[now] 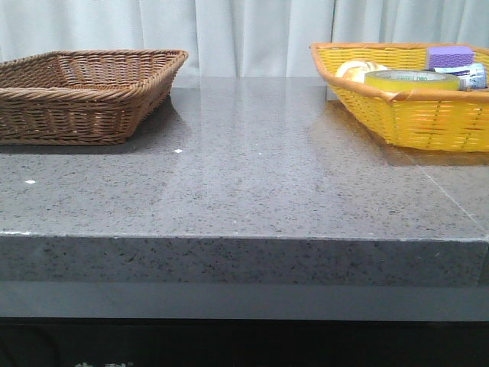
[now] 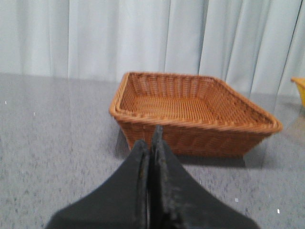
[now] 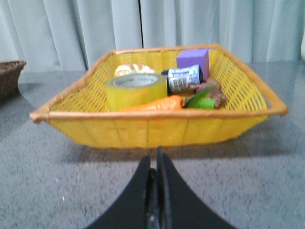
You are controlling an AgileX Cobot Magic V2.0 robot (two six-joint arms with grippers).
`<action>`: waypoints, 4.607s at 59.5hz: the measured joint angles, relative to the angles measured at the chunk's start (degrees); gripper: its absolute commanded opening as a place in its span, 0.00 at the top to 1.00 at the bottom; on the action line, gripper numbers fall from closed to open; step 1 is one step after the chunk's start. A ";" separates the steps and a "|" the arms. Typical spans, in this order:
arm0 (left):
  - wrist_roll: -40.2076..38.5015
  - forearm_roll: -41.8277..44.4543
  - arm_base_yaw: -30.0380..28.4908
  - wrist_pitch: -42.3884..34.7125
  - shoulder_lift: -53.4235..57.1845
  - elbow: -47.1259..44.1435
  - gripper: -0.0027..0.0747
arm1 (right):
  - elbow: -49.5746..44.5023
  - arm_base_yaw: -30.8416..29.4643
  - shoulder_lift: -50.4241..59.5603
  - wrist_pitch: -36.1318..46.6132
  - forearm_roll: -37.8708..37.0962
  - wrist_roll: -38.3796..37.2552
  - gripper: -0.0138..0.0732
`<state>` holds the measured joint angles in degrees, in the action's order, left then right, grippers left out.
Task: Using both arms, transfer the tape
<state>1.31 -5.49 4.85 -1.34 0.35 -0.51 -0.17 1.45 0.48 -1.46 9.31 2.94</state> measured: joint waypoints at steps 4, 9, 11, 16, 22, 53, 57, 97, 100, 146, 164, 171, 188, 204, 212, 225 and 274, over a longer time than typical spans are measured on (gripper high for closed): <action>0.00 0.00 0.00 -0.31 0.00 0.27 0.99 | 2.18 0.00 0.00 -0.26 0.00 0.00 0.92; 0.00 -0.10 0.00 1.34 0.00 2.43 0.99 | 6.35 0.00 0.00 -1.55 0.00 0.00 0.92; 0.00 -0.10 0.00 2.77 0.00 4.16 0.99 | 7.78 0.00 0.00 -2.26 0.00 0.00 0.92; 0.00 -0.10 0.00 7.53 -0.79 10.88 0.99 | 13.14 0.00 -0.41 -5.33 0.00 0.00 0.92; 0.00 -0.10 0.00 13.71 -3.93 18.72 0.99 | 19.04 0.00 -3.66 -9.14 0.00 0.00 0.92; 0.00 -1.12 0.00 40.20 -27.61 41.64 0.99 | 37.99 0.00 -27.39 -31.92 0.00 0.00 0.92; 0.00 -1.20 0.00 40.33 -29.14 41.64 0.99 | 37.99 0.00 -29.23 -31.95 0.00 0.00 0.92; 0.00 -1.25 0.00 40.88 -34.46 41.64 0.37 | 37.99 0.00 -37.36 -33.52 -2.89 0.00 0.47; 0.00 -1.25 0.00 40.88 -34.46 41.64 0.37 | 37.99 0.00 -37.39 -33.80 -3.51 0.00 0.32; 10.03 -7.25 17.06 37.71 -34.68 44.80 0.37 | 60.45 -3.40 -58.63 -44.13 -4.72 -2.94 0.28; 10.26 -8.37 21.84 37.18 -34.68 45.03 0.37 | 78.34 -4.42 -78.63 -51.91 -1.87 -2.94 0.28; 10.26 -8.37 21.84 37.09 -34.68 45.03 0.37 | 85.27 -4.42 -86.27 -54.53 0.80 -2.94 0.28; 10.26 -8.37 21.84 37.09 -34.68 45.03 0.37 | 100.37 -4.42 -101.71 -61.60 1.38 -2.94 0.28; 10.26 -8.37 21.84 36.98 -34.68 45.03 0.37 | 111.06 -4.42 -112.57 -65.65 1.38 -2.94 0.28; 10.26 -8.37 21.84 36.98 -34.68 45.03 0.37 | 113.96 -4.42 -115.68 -65.65 1.38 -3.97 0.28; 10.26 -8.37 21.84 36.98 -34.68 45.03 0.37 | 115.72 -4.42 -118.81 -64.82 1.38 -5.21 0.28; 10.26 -8.37 21.84 36.98 -34.68 45.03 0.37 | 125.59 -4.44 -121.43 -70.13 1.33 -5.71 0.67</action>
<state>11.57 -13.86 26.69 35.64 -34.33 44.52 125.42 -2.99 -120.95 -71.59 10.64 -2.77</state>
